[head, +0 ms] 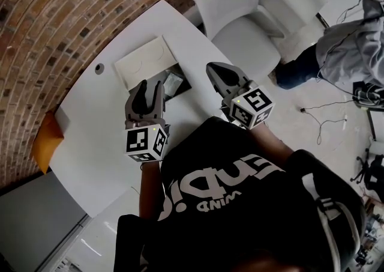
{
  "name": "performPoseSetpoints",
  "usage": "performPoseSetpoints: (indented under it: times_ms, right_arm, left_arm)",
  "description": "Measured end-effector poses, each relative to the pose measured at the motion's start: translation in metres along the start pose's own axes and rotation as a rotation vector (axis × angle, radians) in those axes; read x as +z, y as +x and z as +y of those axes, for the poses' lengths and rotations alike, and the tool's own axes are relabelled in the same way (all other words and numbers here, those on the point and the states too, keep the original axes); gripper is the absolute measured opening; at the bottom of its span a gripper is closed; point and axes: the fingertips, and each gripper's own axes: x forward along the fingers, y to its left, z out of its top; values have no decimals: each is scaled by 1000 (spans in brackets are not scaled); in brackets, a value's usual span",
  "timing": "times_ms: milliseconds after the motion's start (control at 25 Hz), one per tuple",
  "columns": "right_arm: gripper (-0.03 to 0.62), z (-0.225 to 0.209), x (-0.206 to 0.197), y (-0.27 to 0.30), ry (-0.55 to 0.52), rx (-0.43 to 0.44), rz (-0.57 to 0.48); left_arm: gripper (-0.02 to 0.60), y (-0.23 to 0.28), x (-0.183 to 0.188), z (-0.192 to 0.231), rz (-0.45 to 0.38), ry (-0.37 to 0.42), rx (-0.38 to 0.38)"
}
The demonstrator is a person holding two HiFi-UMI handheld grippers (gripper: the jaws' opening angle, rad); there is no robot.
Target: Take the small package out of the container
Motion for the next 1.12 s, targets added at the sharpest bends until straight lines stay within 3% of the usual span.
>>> performPoseSetpoints:
  times_ms: [320,720,1120]
  right_arm:
    - [0,0,2,5,12,25,-1]
    - [0,-4,-2,10,14,21,5]
    - [0,-9,-6,8,24,-3,9]
  left_arm:
    - [213,8,-1,1,6,-10,0]
    - [214,20,-19,-1,79,-12,-35]
    - [213,35,-65,8,189,12,-54]
